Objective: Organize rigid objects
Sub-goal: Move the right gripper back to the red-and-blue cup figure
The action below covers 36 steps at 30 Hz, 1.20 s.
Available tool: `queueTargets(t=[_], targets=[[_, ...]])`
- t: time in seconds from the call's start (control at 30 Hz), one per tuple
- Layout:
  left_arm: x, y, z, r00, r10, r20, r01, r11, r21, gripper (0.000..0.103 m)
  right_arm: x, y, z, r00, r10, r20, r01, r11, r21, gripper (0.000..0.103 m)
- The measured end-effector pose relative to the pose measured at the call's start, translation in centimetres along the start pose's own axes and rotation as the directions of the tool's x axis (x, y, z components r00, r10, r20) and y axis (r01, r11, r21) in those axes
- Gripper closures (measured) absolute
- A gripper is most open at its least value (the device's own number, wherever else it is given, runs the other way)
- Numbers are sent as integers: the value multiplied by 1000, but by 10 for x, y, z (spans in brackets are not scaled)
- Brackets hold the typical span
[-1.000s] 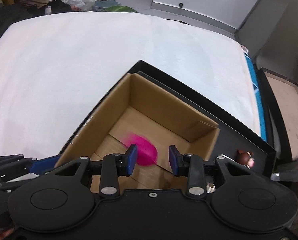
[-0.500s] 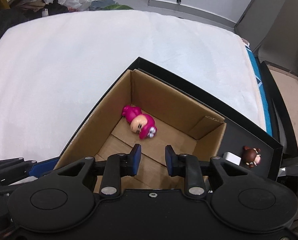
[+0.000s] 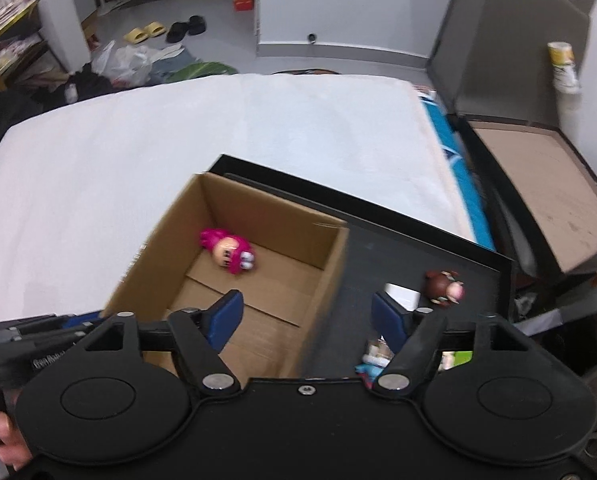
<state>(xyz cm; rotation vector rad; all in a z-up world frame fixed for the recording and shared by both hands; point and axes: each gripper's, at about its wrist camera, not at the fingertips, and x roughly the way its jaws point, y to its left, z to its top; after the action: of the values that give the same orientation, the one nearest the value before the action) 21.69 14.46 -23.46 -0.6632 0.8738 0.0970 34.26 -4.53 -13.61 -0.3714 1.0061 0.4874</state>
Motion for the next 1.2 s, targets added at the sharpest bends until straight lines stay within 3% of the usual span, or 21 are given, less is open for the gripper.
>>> queueTargets(t=[0.17,0.53,0.83,1.2], targets=[[3,-6,-1,999,34,0,-34,999,24,84,-14,-26,-12,1000,-12,24,11,999,50,18],[-4,-9,-3,995,100,31,-100,995,5,85,-22,-69,-43,998,1,59,-12,981,191,17],[-1,-12,-2,994,110,26,-111,994,13,85,9,-86,-71,998,32,55,-48,947,317,17],[3,-14,-5,991,129,36,-129,991,24,85,55,-79,-104,994,-61,92,24,933,360,19]])
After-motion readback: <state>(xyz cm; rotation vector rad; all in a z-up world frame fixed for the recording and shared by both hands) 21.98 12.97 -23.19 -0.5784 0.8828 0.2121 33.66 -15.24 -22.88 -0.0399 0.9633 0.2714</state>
